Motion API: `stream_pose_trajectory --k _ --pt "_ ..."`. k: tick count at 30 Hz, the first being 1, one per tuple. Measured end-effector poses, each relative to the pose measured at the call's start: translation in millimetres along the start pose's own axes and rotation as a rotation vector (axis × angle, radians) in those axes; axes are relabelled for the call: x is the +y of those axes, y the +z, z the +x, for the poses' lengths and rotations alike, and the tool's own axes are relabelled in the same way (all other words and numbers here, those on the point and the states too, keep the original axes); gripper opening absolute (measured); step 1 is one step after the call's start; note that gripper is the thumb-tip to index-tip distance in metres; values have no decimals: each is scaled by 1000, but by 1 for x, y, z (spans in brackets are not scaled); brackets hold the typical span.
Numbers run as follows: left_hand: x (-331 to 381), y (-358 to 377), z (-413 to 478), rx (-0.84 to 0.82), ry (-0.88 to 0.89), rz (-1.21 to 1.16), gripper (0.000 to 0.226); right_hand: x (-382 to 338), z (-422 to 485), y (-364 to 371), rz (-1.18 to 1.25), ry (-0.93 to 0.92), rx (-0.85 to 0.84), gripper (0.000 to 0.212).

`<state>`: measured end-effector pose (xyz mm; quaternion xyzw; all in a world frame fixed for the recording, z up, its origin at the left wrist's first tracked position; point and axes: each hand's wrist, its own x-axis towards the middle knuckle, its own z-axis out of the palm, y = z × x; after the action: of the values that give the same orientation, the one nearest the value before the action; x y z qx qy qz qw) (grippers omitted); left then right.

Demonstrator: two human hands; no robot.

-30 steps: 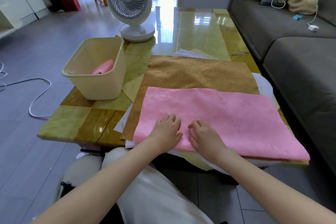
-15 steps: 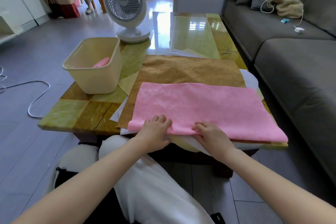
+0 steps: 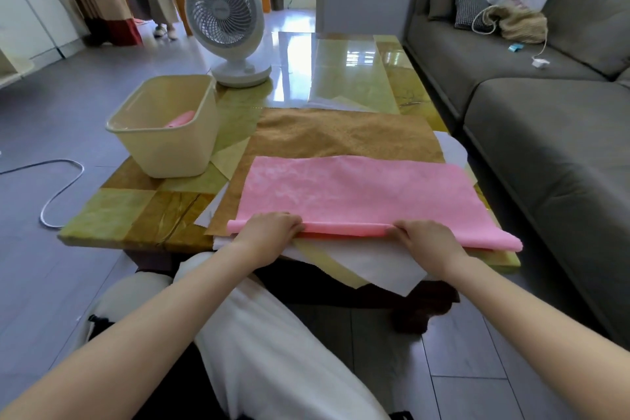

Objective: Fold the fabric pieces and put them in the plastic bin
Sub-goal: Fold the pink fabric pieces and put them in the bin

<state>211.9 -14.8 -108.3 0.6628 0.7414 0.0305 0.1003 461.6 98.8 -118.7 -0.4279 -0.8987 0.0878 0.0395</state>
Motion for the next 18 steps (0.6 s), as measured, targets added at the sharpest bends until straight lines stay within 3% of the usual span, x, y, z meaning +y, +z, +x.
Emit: stream_pose_trajectory --k 10,15,18 --pt "-10 -11 2 -49 -44 -19 18 21 5 -15 -55 76 -3 29" --pt "-13 -34 19 -179 -44 -83 29 23 27 -31 -83 52 30 28" --pt "-20 -43 38 -150 -59 -36 27 22 50 -34 -112 67 83 27"
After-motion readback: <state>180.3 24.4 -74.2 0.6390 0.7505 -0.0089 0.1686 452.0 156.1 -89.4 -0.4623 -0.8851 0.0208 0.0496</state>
